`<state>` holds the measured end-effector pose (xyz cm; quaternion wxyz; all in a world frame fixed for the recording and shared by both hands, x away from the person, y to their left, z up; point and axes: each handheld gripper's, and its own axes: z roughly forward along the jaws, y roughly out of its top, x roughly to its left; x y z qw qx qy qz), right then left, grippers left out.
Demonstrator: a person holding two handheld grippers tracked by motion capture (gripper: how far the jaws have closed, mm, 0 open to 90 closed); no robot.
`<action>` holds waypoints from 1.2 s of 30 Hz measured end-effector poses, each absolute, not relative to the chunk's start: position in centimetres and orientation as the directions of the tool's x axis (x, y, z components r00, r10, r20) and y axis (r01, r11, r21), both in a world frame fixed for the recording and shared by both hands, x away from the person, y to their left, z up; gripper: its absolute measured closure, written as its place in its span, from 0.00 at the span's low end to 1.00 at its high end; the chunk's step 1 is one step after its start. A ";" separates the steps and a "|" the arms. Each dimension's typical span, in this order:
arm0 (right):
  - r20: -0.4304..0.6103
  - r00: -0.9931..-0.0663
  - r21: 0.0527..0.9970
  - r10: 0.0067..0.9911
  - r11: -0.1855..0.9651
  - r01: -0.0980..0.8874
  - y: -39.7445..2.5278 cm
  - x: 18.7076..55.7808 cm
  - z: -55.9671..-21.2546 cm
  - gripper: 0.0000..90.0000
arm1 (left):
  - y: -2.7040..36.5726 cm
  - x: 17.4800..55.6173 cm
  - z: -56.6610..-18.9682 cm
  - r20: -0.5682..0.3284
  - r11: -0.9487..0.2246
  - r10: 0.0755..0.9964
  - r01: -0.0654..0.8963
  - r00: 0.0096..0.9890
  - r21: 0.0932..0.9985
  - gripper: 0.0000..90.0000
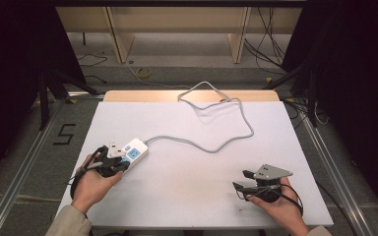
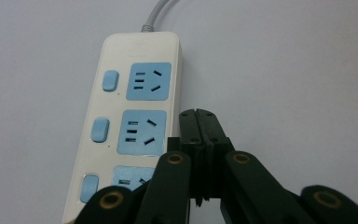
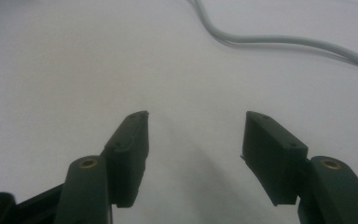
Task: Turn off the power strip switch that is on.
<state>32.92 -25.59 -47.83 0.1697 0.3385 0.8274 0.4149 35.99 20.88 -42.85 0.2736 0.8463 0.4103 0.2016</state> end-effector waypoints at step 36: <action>0.001 -0.714 0.803 0.701 0.425 0.419 -25.6 32.9 -47.8 0.46 | 22.3 36.6 -42.9 0.123 -0.493 0.831 0.616 0.543 0.615 1.00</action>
